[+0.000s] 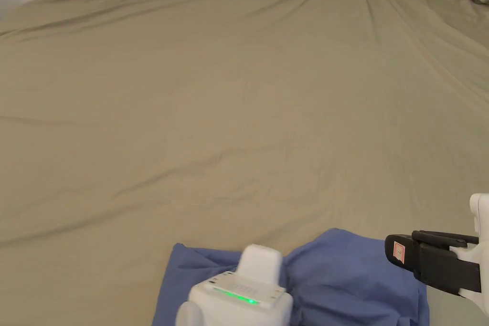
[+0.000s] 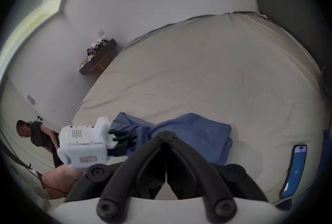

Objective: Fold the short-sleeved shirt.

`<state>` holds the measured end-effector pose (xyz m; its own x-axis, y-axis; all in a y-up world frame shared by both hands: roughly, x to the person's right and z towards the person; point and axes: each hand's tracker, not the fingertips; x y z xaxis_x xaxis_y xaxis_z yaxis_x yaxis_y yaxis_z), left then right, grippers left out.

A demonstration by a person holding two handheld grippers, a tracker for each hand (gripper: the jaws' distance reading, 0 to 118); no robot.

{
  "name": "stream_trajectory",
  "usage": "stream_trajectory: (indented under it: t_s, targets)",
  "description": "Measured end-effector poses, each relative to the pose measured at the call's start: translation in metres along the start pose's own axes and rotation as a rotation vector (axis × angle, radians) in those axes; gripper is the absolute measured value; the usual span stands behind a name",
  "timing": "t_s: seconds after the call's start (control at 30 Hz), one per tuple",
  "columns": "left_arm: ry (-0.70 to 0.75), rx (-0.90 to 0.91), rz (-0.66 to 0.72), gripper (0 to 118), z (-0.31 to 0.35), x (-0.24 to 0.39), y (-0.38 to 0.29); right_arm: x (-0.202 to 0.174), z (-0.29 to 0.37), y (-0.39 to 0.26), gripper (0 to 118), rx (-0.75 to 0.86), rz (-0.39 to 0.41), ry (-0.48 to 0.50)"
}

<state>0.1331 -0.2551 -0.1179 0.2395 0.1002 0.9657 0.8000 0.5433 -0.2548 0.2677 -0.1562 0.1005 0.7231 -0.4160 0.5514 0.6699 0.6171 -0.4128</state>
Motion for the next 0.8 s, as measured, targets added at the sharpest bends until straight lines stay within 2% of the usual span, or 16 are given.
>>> stream_trajectory:
  t_s: [0.03,0.1,0.13,0.2,0.27,0.33,0.43,0.47,0.5,0.53,0.57,0.63,0.8]
  targets:
    - [-0.141,-0.024,0.049,0,0.0,0.007,0.007,0.0,0.001,-0.001,3,-0.001,0.0,0.003]
    - [-0.316,-0.045,0.156,0,-0.01,0.02,0.012,-0.001,0.001,-0.002,3,-0.002,0.002,0.004]
    - [-0.339,-0.079,0.131,0,-0.018,0.03,0.017,-0.001,0.002,-0.001,3,-0.002,0.004,0.004]
    - [-0.28,-0.073,0.064,0,-0.02,0.041,0.018,-0.002,0.004,0.0,3,0.002,0.004,0.0]
    - [-0.347,-0.047,0.111,0,-0.007,0.03,0.018,-0.002,0.01,0.002,3,0.022,0.002,0.013]
    - [-0.491,-0.007,0.257,0,0.019,-0.009,0.021,-0.001,0.017,0.005,3,0.054,0.002,0.054]
    - [-0.563,0.088,0.407,0,0.062,-0.093,0.015,0.003,0.024,0.009,3,0.068,0.005,0.078]
    - [-0.542,0.098,0.43,15,0.071,-0.117,0.012,0.003,0.024,0.011,3,0.072,0.007,0.075]
    - [-0.488,0.102,0.447,58,0.08,-0.146,0.007,0.004,0.024,0.012,3,0.078,0.011,0.072]
    - [-0.39,0.082,0.436,118,0.083,-0.164,0.001,0.004,0.023,0.013,3,0.08,0.011,0.072]
    - [-0.278,0.149,0.469,118,0.089,-0.182,-0.015,0.005,0.022,0.013,3,0.083,0.008,0.072]
    - [-0.222,0.024,0.466,118,0.082,-0.216,-0.027,0.006,0.02,0.013,3,0.085,-0.009,0.085]
    - [-0.389,-0.053,0.61,118,0.032,-0.249,-0.042,0.002,0.017,0.012,3,0.072,-0.01,0.162]
